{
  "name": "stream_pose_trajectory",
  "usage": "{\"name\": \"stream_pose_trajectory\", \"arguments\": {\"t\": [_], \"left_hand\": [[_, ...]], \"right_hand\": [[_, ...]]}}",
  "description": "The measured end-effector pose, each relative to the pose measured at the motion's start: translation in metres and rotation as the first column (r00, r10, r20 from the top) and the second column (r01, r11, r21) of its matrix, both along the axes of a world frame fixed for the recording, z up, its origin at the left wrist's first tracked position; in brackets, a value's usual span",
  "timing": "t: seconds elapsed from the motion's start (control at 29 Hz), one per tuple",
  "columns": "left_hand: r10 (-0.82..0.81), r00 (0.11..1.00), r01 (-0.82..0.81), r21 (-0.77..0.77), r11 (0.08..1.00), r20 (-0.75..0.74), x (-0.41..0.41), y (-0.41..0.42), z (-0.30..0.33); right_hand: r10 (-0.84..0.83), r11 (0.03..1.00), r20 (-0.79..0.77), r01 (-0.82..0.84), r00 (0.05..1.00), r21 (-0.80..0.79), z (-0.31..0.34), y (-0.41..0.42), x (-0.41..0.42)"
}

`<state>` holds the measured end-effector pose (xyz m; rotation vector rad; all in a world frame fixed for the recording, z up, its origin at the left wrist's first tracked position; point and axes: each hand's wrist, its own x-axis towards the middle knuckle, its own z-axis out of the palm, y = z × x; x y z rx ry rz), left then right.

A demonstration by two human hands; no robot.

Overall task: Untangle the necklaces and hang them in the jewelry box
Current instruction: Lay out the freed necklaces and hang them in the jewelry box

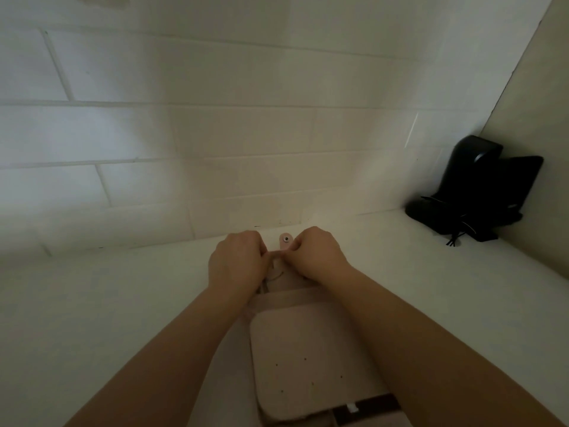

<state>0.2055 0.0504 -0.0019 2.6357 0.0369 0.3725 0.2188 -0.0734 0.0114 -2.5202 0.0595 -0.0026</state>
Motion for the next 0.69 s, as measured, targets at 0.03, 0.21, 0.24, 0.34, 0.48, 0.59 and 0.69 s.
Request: {"name": "stream_pose_trajectory", "arguments": {"t": [0.03,0.21,0.24,0.34,0.48,0.59,0.69], "left_hand": [[-0.001,1.000,0.001,0.015,1.000,-0.002,0.000,0.000,0.000],[-0.064,0.997,0.063,-0.017,0.998,-0.051,-0.006,0.002,0.003],[-0.079,0.996,0.077,-0.040,0.996,-0.042,-0.007,0.004,0.003],[-0.054,0.998,0.052,-0.124,0.991,-0.015,-0.008,0.015,-0.002],[-0.016,0.981,0.012,-0.022,1.000,-0.195,-0.007,0.023,-0.015],[-0.089,0.989,0.069,-0.168,0.983,-0.118,-0.009,0.023,-0.013],[-0.131,0.991,0.122,-0.406,0.906,0.004,-0.015,0.023,-0.005]], "right_hand": [[0.005,0.999,0.024,-0.004,1.000,-0.034,0.001,0.002,-0.002],[0.130,0.967,0.052,-0.115,0.990,-0.227,0.010,0.004,-0.013],[0.132,0.967,0.035,-0.121,0.991,-0.226,0.011,0.003,-0.013],[0.094,0.977,-0.018,-0.096,0.995,-0.190,0.013,-0.004,-0.012],[0.161,0.984,-0.066,-0.165,0.985,-0.064,0.015,-0.016,-0.014],[0.215,0.976,-0.053,-0.214,0.975,0.037,0.021,-0.022,-0.019],[0.202,0.956,-0.003,-0.197,0.979,0.218,0.029,-0.024,-0.024]]}}
